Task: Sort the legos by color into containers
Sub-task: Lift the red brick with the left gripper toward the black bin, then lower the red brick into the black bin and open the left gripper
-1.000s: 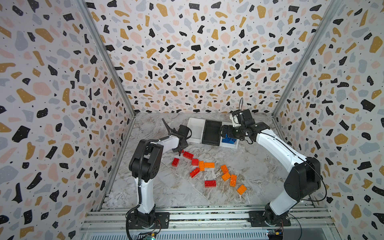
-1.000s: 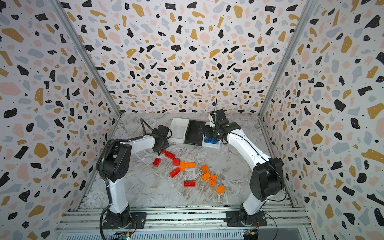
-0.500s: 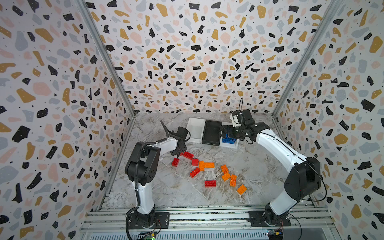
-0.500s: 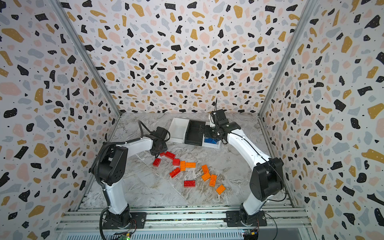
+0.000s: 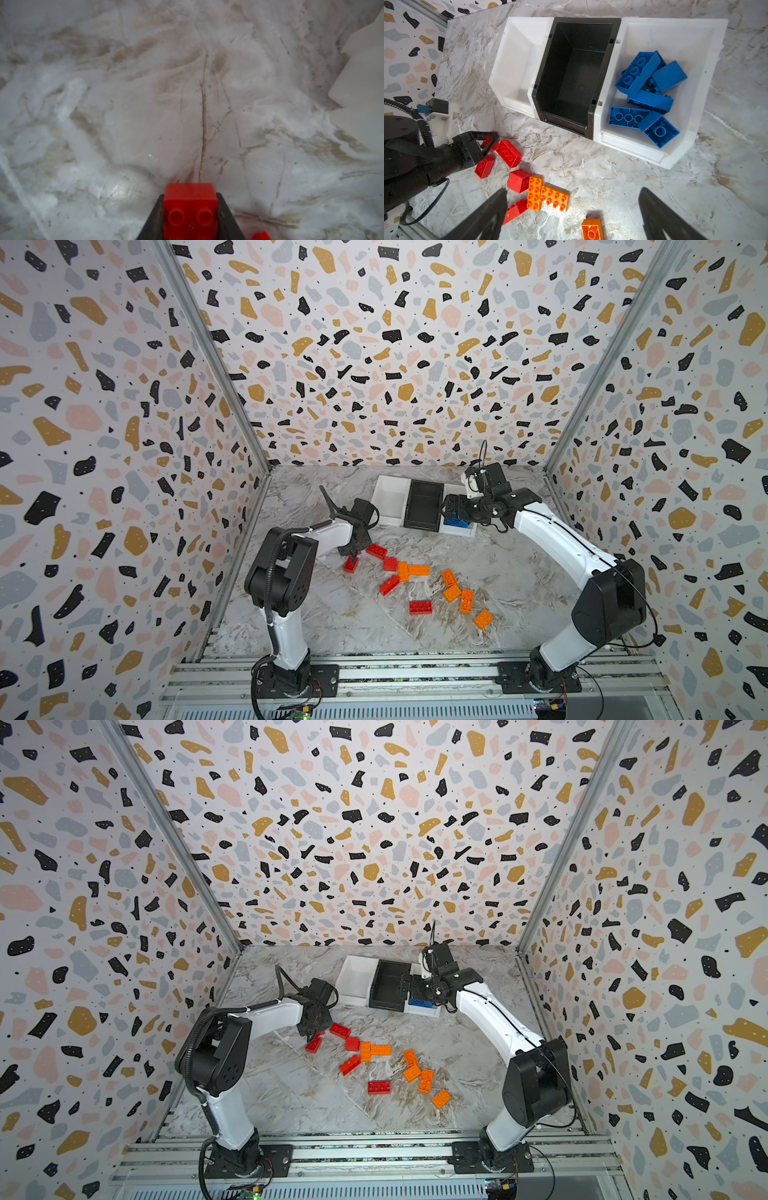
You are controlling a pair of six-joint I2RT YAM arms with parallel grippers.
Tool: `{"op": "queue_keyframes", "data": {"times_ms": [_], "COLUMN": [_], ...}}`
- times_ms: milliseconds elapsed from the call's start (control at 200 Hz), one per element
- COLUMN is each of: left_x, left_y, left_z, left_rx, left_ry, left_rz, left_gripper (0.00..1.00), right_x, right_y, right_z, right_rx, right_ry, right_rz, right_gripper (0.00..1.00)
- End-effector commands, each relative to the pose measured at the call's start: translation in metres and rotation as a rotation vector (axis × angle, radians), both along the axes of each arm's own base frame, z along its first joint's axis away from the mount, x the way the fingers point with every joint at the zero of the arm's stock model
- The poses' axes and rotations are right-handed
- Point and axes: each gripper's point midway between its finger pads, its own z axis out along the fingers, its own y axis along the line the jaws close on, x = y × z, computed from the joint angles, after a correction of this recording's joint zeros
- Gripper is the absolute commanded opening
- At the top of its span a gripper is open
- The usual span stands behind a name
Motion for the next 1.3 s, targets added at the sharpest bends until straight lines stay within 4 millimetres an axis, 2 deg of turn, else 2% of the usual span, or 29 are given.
{"op": "queue_keyframes", "data": {"times_ms": [0,135,340,501,626,791,896,1151,1291], "left_x": [0.004,0.021,0.064,0.099,0.116,0.127,0.132,0.139,0.146], "left_y": [-0.006,-0.015,-0.042,-0.083,-0.125,-0.185,-0.213,-0.247,-0.249], "left_z": [0.01,0.037,0.103,0.143,0.16,0.16,0.155,0.136,0.117], "left_rx": [-0.01,-0.021,-0.046,-0.128,-0.197,-0.291,-0.317,-0.375,-0.369], "left_ry": [-0.011,-0.054,-0.18,-0.285,-0.351,-0.381,-0.379,-0.385,-0.377], "left_rz": [-0.02,-0.057,-0.134,-0.22,-0.296,-0.4,-0.443,-0.468,-0.454], "left_gripper": [0.17,0.11,0.11,0.12,0.14,0.15,0.15,0.18,0.36], "right_x": [-0.008,-0.011,-0.016,-0.02,-0.022,-0.023,-0.023,-0.021,-0.021], "right_y": [-0.002,-0.004,-0.01,-0.016,-0.021,-0.027,-0.03,-0.046,-0.056], "right_z": [0.02,0.021,0.021,0.023,0.027,0.029,0.033,0.039,0.042], "right_rx": [0.021,0.022,0.023,0.016,0.006,-0.004,-0.004,-0.018,-0.02], "right_ry": [-0.042,-0.045,-0.045,-0.052,-0.061,-0.066,-0.071,-0.08,-0.085], "right_rz": [-0.006,-0.016,-0.04,-0.063,-0.083,-0.1,-0.11,-0.137,-0.152], "right_gripper": [0.99,0.99,0.99,0.99,0.99,0.99,0.99,0.99,0.99]}}
